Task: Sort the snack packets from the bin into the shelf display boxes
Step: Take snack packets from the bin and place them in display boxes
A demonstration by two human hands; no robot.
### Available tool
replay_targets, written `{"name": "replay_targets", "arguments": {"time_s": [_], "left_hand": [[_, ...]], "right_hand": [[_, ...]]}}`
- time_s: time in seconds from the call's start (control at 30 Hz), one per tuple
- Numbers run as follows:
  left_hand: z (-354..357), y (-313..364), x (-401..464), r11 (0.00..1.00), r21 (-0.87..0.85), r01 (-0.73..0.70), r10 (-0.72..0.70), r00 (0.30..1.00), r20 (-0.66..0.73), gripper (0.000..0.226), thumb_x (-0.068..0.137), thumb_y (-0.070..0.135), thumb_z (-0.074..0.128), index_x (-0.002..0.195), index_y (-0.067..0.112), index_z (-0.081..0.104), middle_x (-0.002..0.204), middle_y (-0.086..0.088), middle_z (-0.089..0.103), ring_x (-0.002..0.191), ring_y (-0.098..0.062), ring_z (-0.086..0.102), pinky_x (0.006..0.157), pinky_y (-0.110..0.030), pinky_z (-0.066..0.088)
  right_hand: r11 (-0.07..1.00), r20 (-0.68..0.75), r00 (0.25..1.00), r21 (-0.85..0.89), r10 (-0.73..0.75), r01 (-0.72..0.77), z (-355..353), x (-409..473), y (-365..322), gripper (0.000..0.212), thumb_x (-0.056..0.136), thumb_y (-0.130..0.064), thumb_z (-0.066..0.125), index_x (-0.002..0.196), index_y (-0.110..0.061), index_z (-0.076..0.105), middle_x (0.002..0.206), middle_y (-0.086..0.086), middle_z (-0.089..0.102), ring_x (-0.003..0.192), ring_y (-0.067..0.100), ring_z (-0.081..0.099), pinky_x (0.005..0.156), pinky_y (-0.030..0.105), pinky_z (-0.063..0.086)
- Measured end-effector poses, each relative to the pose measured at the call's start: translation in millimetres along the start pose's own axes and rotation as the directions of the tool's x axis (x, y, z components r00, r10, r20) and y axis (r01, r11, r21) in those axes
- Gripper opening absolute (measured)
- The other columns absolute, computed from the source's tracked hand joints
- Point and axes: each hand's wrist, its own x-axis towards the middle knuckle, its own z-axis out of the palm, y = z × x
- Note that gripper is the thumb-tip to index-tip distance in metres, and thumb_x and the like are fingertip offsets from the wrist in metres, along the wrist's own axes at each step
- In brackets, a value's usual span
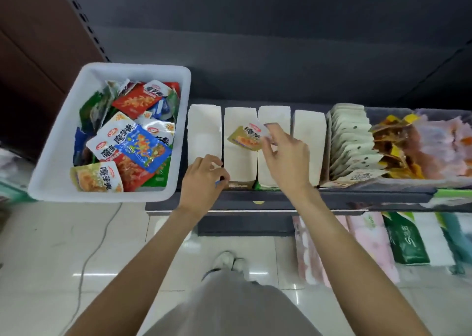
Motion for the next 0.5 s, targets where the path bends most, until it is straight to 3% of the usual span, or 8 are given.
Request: {"name": "replay_targets", "arguments": {"time_s": [0.07,0.13,0.2,0.27,0.3,0.4,0.5], "left_hand": [[1.9,1.5,-5.8,0.998,-0.031,0.049,-0.050,0.998,-0.037,0.015,0.065,0.013,0.084,0.070,0.021,0.072,0.097,-0.002,0.064,0.083,-0.023,0.060,0.071,-0.032,0.050],[4.9,2.8,-12.1,0.996,-0.051,0.078,-0.081,0.995,-0.063,0.014,0.067,0.012,0.082,0.073,0.021,0.072,0.094,0.000,0.066,0.082,-0.022,0.061,0.072,-0.033,0.051],[7.8,3.3,-16.6,0.989,-0.087,0.117,-0.125,0.988,-0.095,0.016,0.069,0.010,0.080,0.076,0.020,0.070,0.089,0.003,0.067,0.076,-0.020,0.062,0.069,-0.033,0.052],[9.0,4.8,-21.0,0.975,-0.125,0.184,-0.199,0.972,-0.121,0.018,0.070,0.007,0.078,0.076,0.019,0.067,0.080,0.004,0.067,0.069,-0.019,0.060,0.064,-0.032,0.051],[8.9,5.7,-22.6,0.968,-0.137,0.212,-0.229,0.965,-0.126,0.018,0.070,0.008,0.078,0.077,0.019,0.065,0.076,0.004,0.067,0.066,-0.019,0.059,0.062,-0.031,0.051],[9.3,8.6,-24.9,0.960,-0.141,0.243,-0.261,0.957,-0.126,0.023,0.068,0.012,0.082,0.083,0.015,0.064,0.071,-0.001,0.066,0.061,-0.020,0.058,0.057,-0.024,0.042],[12.0,8.9,-24.3,0.968,-0.134,0.212,-0.227,0.967,-0.115,0.028,0.067,0.006,0.081,0.089,0.014,0.064,0.075,-0.001,0.066,0.064,-0.023,0.060,0.057,-0.025,0.044]], "right_hand": [[0.983,0.059,0.986,-0.087,-0.158,0.163,8.0,-1.5,1.3,0.016,0.090,-0.017,0.051,0.096,-0.015,0.065,0.075,0.001,0.072,0.049,0.020,0.062,0.044,0.011,0.026],[0.955,0.127,0.956,-0.108,-0.263,0.277,17.6,-12.1,8.2,0.021,0.079,-0.003,0.068,0.095,-0.016,0.067,0.071,-0.002,0.070,0.048,0.019,0.060,0.045,0.016,0.036],[0.952,0.192,0.941,-0.074,-0.279,0.297,23.9,-27.4,15.6,0.038,0.064,0.006,0.074,0.094,-0.017,0.068,0.070,-0.004,0.069,0.049,0.016,0.058,0.044,0.020,0.043],[0.958,0.237,0.934,-0.041,-0.267,0.284,25.7,-42.5,18.2,0.042,0.058,0.009,0.073,0.090,-0.018,0.068,0.066,-0.004,0.066,0.050,0.017,0.054,0.046,0.022,0.046],[0.956,0.245,0.931,-0.042,-0.272,0.291,27.8,-49.4,19.0,0.040,0.058,0.008,0.073,0.088,-0.018,0.068,0.065,-0.004,0.065,0.050,0.017,0.054,0.052,0.024,0.049],[0.939,0.282,0.908,-0.058,-0.311,0.339,30.4,-63.4,17.3,0.027,0.067,0.000,0.076,0.087,-0.016,0.067,0.068,-0.001,0.068,0.055,0.017,0.060,0.091,0.033,0.051],[0.928,0.340,0.878,-0.040,-0.336,0.371,28.0,-68.8,14.5,0.019,0.075,-0.010,0.074,0.091,-0.015,0.066,0.085,0.003,0.073,0.069,0.017,0.068,0.103,0.042,0.044]]}}
